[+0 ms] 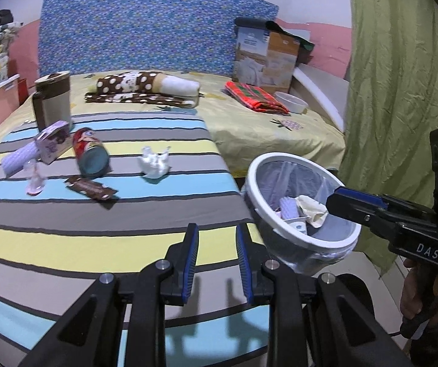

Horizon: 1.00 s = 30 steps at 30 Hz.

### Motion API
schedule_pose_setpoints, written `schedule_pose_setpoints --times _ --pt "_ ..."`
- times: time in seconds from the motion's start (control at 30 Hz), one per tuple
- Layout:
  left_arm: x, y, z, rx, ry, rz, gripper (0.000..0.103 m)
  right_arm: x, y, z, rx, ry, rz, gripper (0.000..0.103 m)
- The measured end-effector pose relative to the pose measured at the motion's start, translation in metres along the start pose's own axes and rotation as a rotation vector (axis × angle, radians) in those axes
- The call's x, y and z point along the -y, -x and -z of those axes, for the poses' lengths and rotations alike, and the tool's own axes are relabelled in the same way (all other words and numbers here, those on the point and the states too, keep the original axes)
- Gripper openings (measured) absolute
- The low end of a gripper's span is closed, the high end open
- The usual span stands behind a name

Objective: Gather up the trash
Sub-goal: 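Move both tools back over the mattress toward the remaining trash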

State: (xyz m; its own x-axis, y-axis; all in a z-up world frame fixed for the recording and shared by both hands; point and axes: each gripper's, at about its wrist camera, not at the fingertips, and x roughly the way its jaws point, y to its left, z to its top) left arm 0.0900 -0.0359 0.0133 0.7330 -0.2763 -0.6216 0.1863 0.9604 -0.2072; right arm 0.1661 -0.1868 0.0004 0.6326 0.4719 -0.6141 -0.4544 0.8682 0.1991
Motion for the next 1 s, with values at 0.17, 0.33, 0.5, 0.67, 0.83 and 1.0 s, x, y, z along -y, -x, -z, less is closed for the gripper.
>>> schedule_pose_setpoints --times 0.17,0.33,0.5,0.67,0.83,1.0 --pt "-0.014 0.004 0.001 0.007 0.029 -0.031 0.026 -0.006 -0.004 -0.004 0.003 0.015 -0.008 0.035" --pt "-0.033 0.006 -0.001 0.016 0.070 -0.063 0.036 -0.009 -0.011 -0.011 0.006 0.023 -0.017 0.038" --pt "-0.050 0.007 -0.005 0.022 0.110 -0.103 0.037 -0.016 -0.020 -0.016 -0.004 0.048 -0.026 0.038" --pt "-0.067 0.003 -0.007 0.017 0.151 -0.134 0.037 -0.023 -0.031 -0.021 -0.020 0.078 -0.038 0.038" --pt "-0.082 -0.005 -0.012 0.011 0.186 -0.162 0.038 -0.028 -0.045 -0.028 -0.040 0.112 -0.045 0.038" --pt "-0.101 -0.019 -0.017 -0.005 0.248 -0.173 0.044 -0.028 -0.060 -0.033 -0.065 0.131 -0.053 0.039"
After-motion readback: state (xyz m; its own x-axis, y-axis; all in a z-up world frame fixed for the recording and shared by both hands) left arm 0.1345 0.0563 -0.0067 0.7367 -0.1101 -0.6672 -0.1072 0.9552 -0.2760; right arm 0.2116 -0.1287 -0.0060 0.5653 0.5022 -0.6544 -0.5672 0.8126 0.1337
